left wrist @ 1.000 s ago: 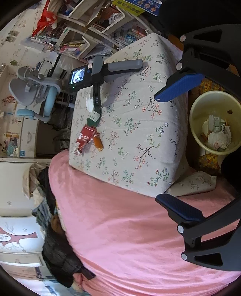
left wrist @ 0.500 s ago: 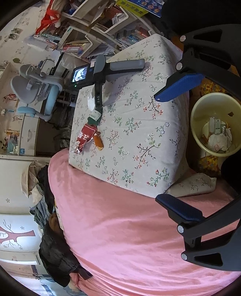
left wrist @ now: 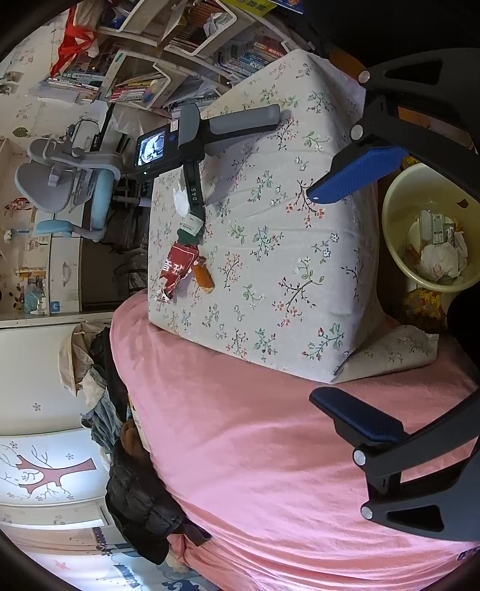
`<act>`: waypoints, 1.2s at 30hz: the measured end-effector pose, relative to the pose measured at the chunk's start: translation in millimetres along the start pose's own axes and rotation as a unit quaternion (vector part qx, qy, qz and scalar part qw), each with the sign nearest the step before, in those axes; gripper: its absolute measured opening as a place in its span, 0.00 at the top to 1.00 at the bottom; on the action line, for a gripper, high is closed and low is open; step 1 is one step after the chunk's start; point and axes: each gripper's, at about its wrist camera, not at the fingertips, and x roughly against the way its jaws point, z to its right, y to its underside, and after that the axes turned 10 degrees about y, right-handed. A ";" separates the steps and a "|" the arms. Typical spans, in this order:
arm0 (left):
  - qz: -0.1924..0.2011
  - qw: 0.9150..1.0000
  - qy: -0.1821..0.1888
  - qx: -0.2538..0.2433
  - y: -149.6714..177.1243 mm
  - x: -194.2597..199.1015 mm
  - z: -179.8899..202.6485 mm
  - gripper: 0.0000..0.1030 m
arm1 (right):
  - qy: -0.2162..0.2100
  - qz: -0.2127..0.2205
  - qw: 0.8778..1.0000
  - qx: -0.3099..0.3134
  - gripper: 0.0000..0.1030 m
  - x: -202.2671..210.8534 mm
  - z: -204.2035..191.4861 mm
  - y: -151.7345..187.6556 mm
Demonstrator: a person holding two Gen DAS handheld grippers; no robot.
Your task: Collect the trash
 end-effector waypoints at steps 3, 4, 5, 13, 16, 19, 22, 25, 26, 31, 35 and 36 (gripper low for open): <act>0.001 1.000 -0.005 -0.006 0.9 0.1 2.5 0.08 | 0.000 0.000 1.000 0.000 0.07 0.0 0.0 0.0; 0.001 1.000 -0.007 -0.008 1.0 -0.1 3.1 0.08 | 0.000 0.000 1.000 0.000 0.07 0.0 0.0 0.0; 0.001 1.000 -0.008 -0.010 1.1 -0.2 4.0 0.08 | 0.000 0.000 1.000 0.000 0.07 0.0 0.0 0.0; 0.002 1.000 -0.016 -0.018 2.2 0.2 8.2 0.08 | 0.000 0.000 1.000 0.000 0.07 0.0 0.0 0.0; 0.005 1.000 -0.019 -0.023 3.0 1.3 10.2 0.08 | 0.000 0.000 1.000 0.000 0.07 0.0 0.0 0.0; 0.007 1.000 -0.019 -0.024 3.0 2.2 10.7 0.08 | 0.000 0.000 1.000 0.000 0.07 0.1 0.1 0.0; 0.008 0.999 -0.020 -0.024 2.5 2.7 10.5 0.08 | 0.000 0.000 1.000 0.000 0.07 0.2 0.1 0.1; 0.011 0.999 -0.020 -0.025 3.4 4.2 11.7 0.08 | 0.000 0.000 1.000 0.000 0.07 0.2 0.2 0.1; 0.012 0.999 -0.020 -0.026 3.5 4.4 11.9 0.08 | 0.000 0.000 1.000 0.000 0.07 0.2 0.3 0.1; 0.013 0.999 -0.017 -0.024 3.5 5.7 10.6 0.08 | 0.000 0.000 1.000 0.000 0.07 0.3 0.3 0.1; 0.015 0.999 -0.016 -0.025 4.1 7.1 11.6 0.08 | 0.000 0.000 1.000 0.000 0.07 0.2 0.2 0.1; 0.015 0.999 -0.017 -0.025 4.4 7.3 12.2 0.08 | 0.000 0.000 1.000 0.000 0.07 0.2 0.3 0.1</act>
